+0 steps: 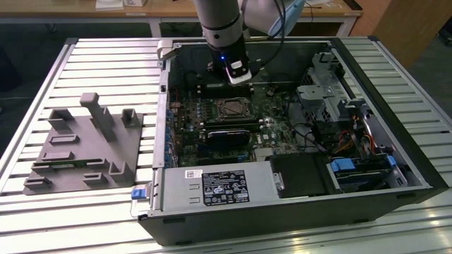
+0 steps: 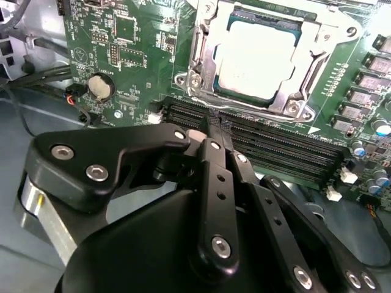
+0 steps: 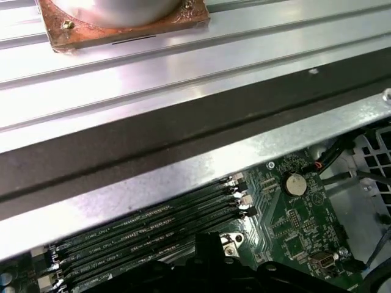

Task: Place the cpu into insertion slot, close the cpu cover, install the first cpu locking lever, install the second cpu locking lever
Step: 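Install the first cpu locking lever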

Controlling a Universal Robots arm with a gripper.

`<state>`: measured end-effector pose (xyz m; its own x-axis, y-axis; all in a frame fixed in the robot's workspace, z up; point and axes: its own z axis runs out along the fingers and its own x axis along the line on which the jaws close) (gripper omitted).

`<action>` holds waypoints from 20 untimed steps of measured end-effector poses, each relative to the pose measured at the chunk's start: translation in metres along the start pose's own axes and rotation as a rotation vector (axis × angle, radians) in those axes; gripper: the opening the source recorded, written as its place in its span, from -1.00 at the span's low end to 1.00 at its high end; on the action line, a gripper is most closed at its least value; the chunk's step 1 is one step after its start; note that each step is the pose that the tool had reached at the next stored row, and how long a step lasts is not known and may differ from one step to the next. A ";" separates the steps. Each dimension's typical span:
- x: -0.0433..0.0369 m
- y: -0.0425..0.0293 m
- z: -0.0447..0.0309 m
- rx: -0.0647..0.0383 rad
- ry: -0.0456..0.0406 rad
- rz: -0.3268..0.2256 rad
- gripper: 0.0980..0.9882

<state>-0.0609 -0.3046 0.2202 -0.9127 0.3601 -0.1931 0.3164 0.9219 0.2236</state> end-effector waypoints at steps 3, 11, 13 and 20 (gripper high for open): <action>0.0002 0.0006 0.0006 0.030 0.0064 -0.004 -0.98; -0.0017 0.0016 0.0019 0.137 0.0307 -0.021 -0.98; -0.0029 0.0019 0.0023 0.157 0.0414 -0.023 -0.98; -0.0106 -0.0048 0.0029 0.192 0.0726 -0.025 -0.98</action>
<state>-0.0520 -0.3124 0.2184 -0.9348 0.3323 -0.1253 0.3310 0.9431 0.0320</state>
